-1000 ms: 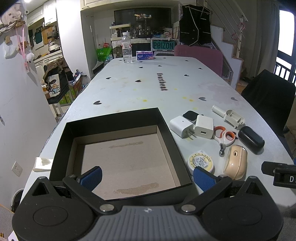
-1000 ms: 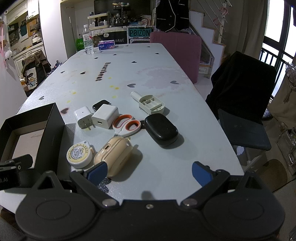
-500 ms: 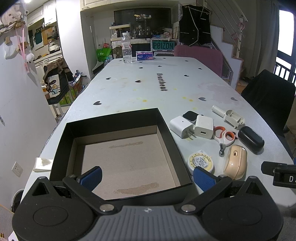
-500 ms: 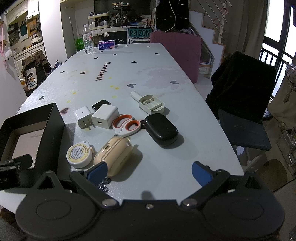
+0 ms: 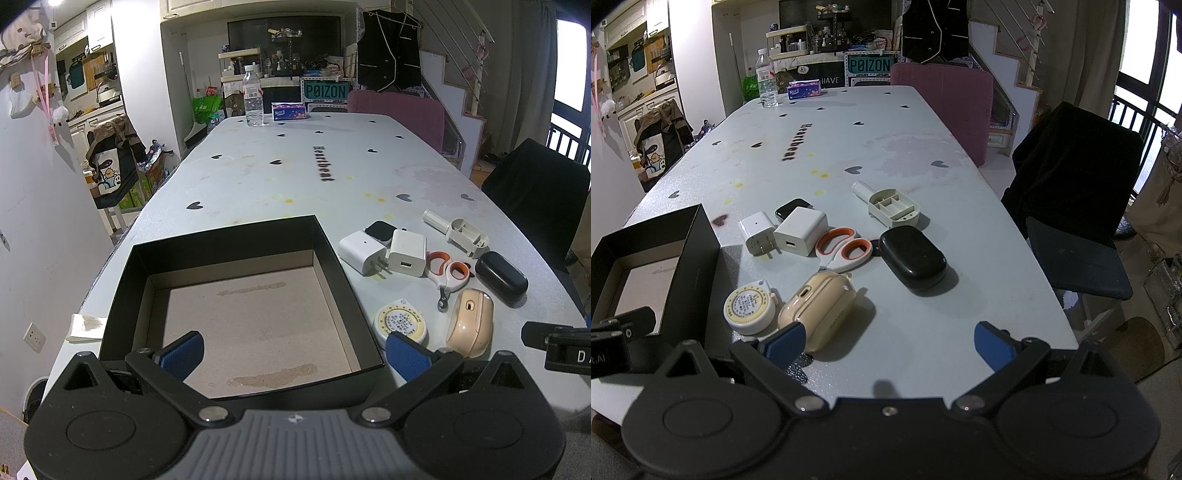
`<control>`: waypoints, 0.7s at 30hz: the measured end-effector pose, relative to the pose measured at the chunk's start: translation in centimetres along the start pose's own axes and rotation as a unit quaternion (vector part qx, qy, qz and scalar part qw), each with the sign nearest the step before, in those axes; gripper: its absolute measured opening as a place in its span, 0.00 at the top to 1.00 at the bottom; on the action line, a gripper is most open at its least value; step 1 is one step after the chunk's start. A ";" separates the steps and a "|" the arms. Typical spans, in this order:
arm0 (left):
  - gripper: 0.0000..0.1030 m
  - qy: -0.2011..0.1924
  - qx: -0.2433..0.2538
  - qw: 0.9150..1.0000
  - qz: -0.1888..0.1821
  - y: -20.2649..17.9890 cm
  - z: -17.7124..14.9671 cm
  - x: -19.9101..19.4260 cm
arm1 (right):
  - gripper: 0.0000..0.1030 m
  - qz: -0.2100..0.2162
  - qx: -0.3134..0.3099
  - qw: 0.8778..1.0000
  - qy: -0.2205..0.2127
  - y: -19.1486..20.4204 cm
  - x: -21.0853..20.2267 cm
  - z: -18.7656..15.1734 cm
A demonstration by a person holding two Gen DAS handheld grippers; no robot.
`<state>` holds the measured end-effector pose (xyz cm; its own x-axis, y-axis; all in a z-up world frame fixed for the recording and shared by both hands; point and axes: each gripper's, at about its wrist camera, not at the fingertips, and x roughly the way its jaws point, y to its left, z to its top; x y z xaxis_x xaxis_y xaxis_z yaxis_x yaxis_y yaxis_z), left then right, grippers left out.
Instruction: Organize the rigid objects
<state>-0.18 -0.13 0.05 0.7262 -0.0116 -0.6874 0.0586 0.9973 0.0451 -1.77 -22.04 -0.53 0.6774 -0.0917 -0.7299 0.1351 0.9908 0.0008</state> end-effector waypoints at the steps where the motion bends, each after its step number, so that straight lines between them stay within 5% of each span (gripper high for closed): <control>1: 0.00 0.000 0.000 1.000 0.000 0.0 0.0 0.0 | 0.04 0.000 0.000 1.000 0.000 0.0 0.0 0.0; 21: 0.00 -0.012 0.005 1.000 0.008 0.6 0.3 -0.4 | 0.04 0.000 0.000 1.000 0.000 0.1 0.1 0.0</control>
<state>-0.22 0.46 0.60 0.7426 0.0019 -0.6697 0.0538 0.9966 0.0625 -1.69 -21.99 -0.55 0.6775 -0.0922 -0.7297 0.1351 0.9908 0.0003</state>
